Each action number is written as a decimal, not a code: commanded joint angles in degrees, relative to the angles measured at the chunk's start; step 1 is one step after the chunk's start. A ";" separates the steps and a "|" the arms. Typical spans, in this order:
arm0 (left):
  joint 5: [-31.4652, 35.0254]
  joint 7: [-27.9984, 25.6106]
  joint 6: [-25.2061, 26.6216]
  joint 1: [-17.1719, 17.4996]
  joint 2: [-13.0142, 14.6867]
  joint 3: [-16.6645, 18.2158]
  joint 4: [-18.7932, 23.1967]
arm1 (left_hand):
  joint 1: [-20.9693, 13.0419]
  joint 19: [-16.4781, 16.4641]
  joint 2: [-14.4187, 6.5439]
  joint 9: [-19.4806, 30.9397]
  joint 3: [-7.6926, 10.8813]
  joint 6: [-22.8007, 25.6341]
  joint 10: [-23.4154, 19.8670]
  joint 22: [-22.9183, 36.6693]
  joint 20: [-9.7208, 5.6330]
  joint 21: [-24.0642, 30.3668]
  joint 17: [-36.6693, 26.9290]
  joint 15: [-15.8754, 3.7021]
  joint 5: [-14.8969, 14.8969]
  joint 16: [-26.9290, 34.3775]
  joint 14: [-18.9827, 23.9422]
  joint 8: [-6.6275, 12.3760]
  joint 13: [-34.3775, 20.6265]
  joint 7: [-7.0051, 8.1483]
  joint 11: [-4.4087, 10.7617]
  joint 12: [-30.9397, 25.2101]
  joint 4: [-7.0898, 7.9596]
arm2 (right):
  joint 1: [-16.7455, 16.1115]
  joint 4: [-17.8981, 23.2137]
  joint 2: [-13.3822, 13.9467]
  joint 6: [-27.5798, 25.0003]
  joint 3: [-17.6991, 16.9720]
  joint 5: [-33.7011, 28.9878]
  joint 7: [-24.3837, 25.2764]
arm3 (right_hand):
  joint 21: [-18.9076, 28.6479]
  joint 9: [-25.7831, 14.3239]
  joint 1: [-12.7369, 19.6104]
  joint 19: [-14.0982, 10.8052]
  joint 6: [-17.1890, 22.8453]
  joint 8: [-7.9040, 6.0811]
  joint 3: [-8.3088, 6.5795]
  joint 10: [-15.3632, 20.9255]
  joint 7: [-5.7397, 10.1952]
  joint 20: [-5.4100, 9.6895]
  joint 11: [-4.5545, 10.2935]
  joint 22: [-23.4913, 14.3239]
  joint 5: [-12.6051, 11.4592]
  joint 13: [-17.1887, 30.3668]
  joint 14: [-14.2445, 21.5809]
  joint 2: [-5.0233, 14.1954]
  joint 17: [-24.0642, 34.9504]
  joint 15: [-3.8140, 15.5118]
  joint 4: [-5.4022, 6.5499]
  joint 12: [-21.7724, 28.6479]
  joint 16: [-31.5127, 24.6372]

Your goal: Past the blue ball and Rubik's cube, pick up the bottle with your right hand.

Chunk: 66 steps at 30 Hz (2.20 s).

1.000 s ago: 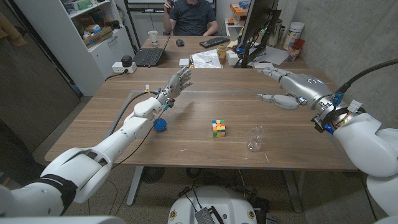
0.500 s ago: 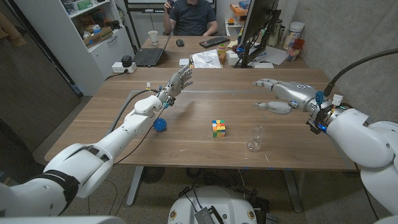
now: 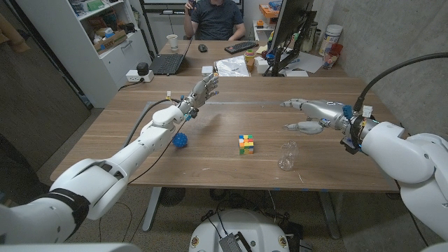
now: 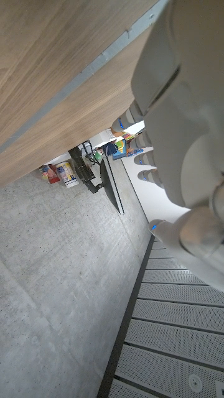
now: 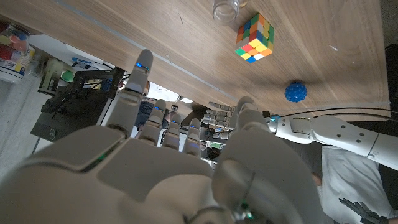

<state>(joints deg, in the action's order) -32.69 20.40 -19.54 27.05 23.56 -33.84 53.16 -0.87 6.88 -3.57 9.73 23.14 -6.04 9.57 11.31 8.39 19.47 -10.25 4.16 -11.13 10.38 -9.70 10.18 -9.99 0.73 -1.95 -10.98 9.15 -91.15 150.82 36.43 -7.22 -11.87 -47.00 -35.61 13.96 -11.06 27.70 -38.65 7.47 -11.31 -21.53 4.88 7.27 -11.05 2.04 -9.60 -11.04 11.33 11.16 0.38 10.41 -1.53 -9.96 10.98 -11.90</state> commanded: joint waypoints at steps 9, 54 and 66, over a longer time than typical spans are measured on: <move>0.67 -0.24 1.03 0.00 0.26 -0.69 1.11 | -0.04 -0.22 -1.01 0.29 -0.15 0.03 2.62 0.33 0.52 -0.16 -0.12 -0.03 -0.41 0.28 -3.11 0.24 -0.30 -0.14 -0.11 -0.21 -0.07 | 1.93 -1.32 8.80 -7.71 4.13 2.69 -4.27 | -0.85 -0.38 3.58 -1.31 -1.07 0.23 -1.23 -1.27 1.19 0.37 0.11 -0.09 -0.17 0.16 -0.49 0.21 0.16 -0.11 -0.24 -0.19 0.63; 1.65 -1.13 3.74 0.39 1.16 -2.16 4.10 | 0.09 -0.21 -1.04 0.29 -0.67 -0.04 2.65 0.38 0.50 -0.34 -0.14 0.04 -0.49 0.29 -3.21 0.23 -0.30 -0.13 -0.10 -0.23 0.05 | 7.48 -1.56 31.31 -20.70 12.40 17.10 -4.01 | -0.80 -0.71 14.73 -9.99 -4.67 -0.02 -2.41 -3.34 5.35 3.38 0.52 -0.03 0.54 0.22 1.65 -0.74 0.24 0.44 -0.46 0.28 -0.08; 1.63 -1.36 3.97 0.60 1.44 -2.17 4.52 | 0.16 -0.28 -1.04 0.30 -0.84 -0.01 2.66 0.39 0.47 -0.36 -0.15 0.25 -0.52 0.30 -3.24 0.24 -0.31 -0.13 -0.18 -0.23 0.12 | 14.09 -2.25 37.65 -21.04 19.36 22.82 -0.51 | -0.34 -0.87 22.25 -16.29 -4.62 -0.32 -3.06 -4.22 5.40 7.37 0.75 -0.05 0.72 0.32 4.61 -0.53 0.53 0.94 -0.34 0.41 -0.75</move>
<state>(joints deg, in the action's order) -31.06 19.30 -15.77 27.35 24.71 -35.95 57.16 -0.86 6.88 -3.57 9.73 22.49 -6.04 9.56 11.60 8.39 19.47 -10.25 4.16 -11.13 10.38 -9.71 10.18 -9.99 0.72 -1.95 -10.98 9.17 -82.79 149.08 68.12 -27.46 1.22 -28.67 -38.71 13.08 -11.60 47.62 -52.64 3.07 -11.31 -23.92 1.24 12.30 -4.84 2.52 -9.62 -10.72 11.32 14.50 -0.33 10.56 -1.08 -10.27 10.98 -12.03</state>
